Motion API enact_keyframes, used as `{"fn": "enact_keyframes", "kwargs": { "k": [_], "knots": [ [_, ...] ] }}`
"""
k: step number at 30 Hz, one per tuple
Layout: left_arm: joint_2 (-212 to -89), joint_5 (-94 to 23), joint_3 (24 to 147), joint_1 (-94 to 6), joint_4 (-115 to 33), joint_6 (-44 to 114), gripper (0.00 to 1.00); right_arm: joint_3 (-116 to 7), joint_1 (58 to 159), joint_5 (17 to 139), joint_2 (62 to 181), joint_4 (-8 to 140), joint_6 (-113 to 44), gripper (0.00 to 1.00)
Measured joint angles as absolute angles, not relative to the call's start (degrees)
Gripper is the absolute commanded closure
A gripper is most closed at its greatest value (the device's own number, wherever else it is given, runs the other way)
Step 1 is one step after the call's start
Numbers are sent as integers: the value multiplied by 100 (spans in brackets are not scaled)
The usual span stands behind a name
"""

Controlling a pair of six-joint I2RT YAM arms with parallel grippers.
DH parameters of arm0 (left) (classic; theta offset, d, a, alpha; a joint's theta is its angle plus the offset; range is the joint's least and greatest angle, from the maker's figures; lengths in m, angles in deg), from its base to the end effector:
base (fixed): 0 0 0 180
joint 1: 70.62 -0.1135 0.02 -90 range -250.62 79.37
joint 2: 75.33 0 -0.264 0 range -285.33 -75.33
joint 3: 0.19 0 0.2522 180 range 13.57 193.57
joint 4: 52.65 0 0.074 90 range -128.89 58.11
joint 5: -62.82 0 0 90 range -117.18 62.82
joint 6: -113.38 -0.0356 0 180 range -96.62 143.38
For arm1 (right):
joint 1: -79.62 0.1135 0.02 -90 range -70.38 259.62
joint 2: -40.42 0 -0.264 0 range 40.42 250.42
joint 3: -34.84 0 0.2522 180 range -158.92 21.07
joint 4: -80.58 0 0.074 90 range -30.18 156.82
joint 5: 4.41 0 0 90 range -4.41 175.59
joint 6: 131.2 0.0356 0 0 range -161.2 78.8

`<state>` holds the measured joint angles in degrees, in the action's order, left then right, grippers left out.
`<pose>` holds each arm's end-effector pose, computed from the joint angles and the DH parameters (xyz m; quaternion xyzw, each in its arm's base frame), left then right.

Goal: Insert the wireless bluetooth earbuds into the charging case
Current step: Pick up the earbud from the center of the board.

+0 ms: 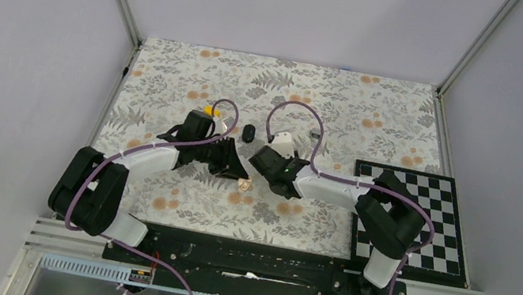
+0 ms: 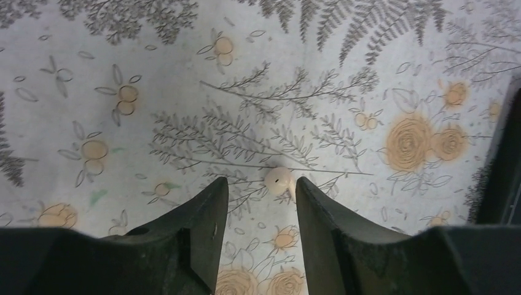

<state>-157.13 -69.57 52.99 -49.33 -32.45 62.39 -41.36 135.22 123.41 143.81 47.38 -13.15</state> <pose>0.2426 -0.1203 0.1785 -0.0088 0.8820 -0.4573 0.1135 0.2191 0.2813 0.1663 -0.1373 0.9080 -0.0723 0.3891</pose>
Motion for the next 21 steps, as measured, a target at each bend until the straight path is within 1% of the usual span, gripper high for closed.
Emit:
{"fn": "enact_keyframes", "kwargs": {
  "k": [4,9,10,12,14,18,21],
  "knots": [
    [-15713,-6957,5310,-4943,-3234,6232,100,-4110,13526,12068,14250,4764,-1243,55],
    [-15713,-6957,5334,-4952,-3217,6219,100,-3902,13356,11889,13747,4806,-1195,58],
    [-15713,-6957,5334,-4952,-3212,6219,100,-3858,13297,11880,13658,4806,-1197,58],
    [-15713,-6957,5334,-4952,-3206,6219,100,-3786,13165,11799,13553,4821,-1258,51],
    [-15713,-6955,5334,-4952,-3206,6219,100,-3703,13032,11576,13505,4884,-1450,48],
    [-15713,-6955,5334,-4952,-3201,6221,100,-3423,12634,10612,13345,5061,-1960,52],
    [-15713,-6955,5334,-4952,-3190,6221,100,-3299,12175,9906,13190,5096,-2305,51]
  ]
}}
